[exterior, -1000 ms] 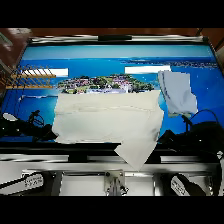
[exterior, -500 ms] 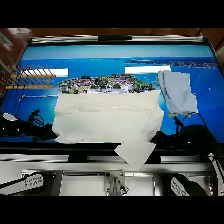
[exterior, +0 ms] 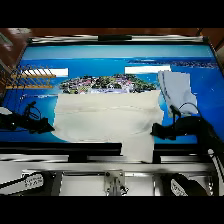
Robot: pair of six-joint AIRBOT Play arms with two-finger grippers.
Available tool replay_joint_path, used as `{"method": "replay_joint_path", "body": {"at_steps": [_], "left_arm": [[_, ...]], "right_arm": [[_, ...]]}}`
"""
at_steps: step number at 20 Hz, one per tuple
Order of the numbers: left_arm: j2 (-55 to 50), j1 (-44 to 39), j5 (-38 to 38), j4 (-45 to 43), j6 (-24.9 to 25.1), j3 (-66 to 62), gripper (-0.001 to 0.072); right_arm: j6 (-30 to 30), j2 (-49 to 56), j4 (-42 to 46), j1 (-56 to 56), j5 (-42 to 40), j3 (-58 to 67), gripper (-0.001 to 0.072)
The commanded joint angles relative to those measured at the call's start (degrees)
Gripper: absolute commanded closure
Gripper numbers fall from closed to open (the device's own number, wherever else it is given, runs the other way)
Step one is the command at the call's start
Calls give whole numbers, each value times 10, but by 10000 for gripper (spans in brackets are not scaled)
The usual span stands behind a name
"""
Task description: Fold the shirts.
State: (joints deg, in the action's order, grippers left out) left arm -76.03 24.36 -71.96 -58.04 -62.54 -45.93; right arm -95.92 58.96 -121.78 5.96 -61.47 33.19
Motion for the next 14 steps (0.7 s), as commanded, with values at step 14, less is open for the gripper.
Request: {"method": "replay_joint_path", "body": {"at_steps": [14], "left_arm": [[-281,-72,34,108,-117,-416,676]], "right_arm": [[38,330,-6,-5,153,408,649]]}}
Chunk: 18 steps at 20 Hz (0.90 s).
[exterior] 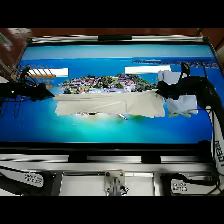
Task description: Fold the shirts.
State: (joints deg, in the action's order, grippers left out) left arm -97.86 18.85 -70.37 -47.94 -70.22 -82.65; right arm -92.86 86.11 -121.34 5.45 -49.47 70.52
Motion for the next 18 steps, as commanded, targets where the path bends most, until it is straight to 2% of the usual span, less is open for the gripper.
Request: {"method": "replay_joint_path", "body": {"at_steps": [1,2,3,4,5,6,7,9,10,12,18], "left_arm": [[-78,-18,24,7,-46,-53,675],[-90,-19,32,7,-58,-54,675],[-98,-20,36,7,-66,-54,673],[-102,-21,37,7,-66,-54,613],[-103,-21,37,7,-66,-54,400],[-100,-20,33,7,-65,-55,170],[-98,-19,23,6,-61,-59,88],[-92,-15,2,6,-55,-73,95],[-87,-14,-9,6,-55,-80,96],[-73,-14,-17,6,-55,-86,96],[-20,-24,-21,7,-24,-87,99]], "right_arm": [[7,75,-18,0,40,35,646],[7,87,-18,0,43,35,612],[7,97,-18,0,43,35,491],[-5,101,-18,0,42,35,312],[-31,99,-18,0,37,35,231],[-54,92,-14,0,24,36,206],[-61,80,-2,3,11,37,206],[-59,53,40,11,-31,37,78],[-54,49,55,16,-59,37,64],[-55,56,71,20,-94,36,51],[-48,102,62,4,-54,36,51]]}}
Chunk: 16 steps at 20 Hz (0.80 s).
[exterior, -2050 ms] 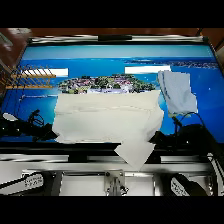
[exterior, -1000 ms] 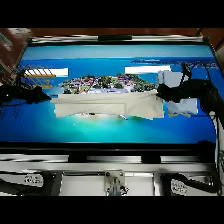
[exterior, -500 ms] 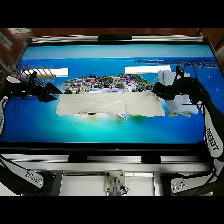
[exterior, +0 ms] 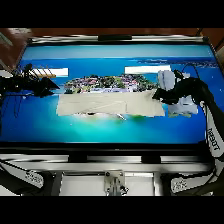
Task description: Fold the shirts.
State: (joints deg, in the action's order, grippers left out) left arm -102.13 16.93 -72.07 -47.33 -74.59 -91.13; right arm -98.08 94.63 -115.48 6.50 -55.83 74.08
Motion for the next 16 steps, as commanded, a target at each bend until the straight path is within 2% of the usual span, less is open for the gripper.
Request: {"method": "replay_joint_path", "body": {"at_steps": [1,4,5,7,8,9,11,12,14,15,16], "left_arm": [[32,-7,-4,0,28,-2,102],[50,-18,-4,0,41,-3,102],[54,-24,-4,0,47,-3,102],[59,-36,-4,1,59,-3,109],[62,-44,-5,1,76,-3,111],[64,-53,-4,5,84,-3,111],[71,-71,-9,33,90,-3,125],[75,-83,-14,45,84,-3,237],[80,-114,-15,45,52,-2,289],[80,-132,-14,45,46,-1,346],[80,-150,-8,45,43,3,358]], "right_arm": [[5,23,2,-7,14,1,52],[15,41,-1,-21,14,1,53],[17,43,-2,-26,14,1,84],[17,38,-6,-39,9,1,491],[17,34,-21,-42,4,1,611],[16,25,-48,-42,-5,1,649],[9,-6,-88,-42,-28,1,650],[9,-31,-90,-42,-41,1,650],[10,-87,-88,-42,-70,1,650],[16,-113,-84,-42,-81,1,650],[24,-139,-83,-42,-91,1,651]]}}
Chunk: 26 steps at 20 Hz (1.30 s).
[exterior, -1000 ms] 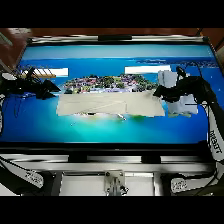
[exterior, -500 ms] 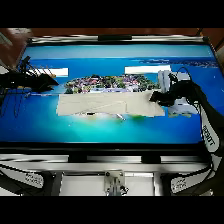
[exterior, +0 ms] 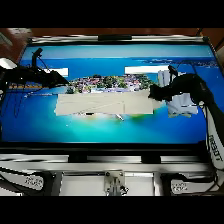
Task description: Fold the shirts.
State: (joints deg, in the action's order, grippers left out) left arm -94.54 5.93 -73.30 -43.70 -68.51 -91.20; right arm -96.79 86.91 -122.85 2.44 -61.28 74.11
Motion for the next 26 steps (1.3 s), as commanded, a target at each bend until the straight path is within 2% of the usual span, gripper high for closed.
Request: {"method": "replay_joint_path", "body": {"at_steps": [1,5,8,13,14,15,16,20,22,23,24,26], "left_arm": [[4,-61,10,9,-20,13,434],[4,-132,56,9,-21,81,441],[1,-180,116,54,-20,130,442],[-21,-295,190,91,-17,133,452],[-24,-316,215,99,-17,133,465],[-28,-339,239,103,-19,133,552],[-36,-359,258,113,-24,133,587],[-80,-418,270,226,-27,131,585],[-96,-430,272,254,-26,126,586],[-98,-427,272,258,-27,121,604],[-96,-420,267,258,-23,117,673],[-81,-393,248,257,-11,111,674]], "right_arm": [[21,-86,-9,-2,-45,1,650],[55,-163,-15,-2,-68,1,651],[76,-214,-18,-2,-101,1,650],[113,-285,-19,-2,-142,1,650],[118,-297,-19,-2,-152,1,650],[124,-308,-18,-2,-162,1,650],[130,-320,-19,-2,-168,1,650],[143,-349,-18,-2,-176,1,650],[143,-351,-18,-2,-176,1,650],[143,-351,-17,-2,-175,1,650],[143,-350,-14,-2,-172,0,650],[141,-342,-12,-2,-169,0,650]]}}
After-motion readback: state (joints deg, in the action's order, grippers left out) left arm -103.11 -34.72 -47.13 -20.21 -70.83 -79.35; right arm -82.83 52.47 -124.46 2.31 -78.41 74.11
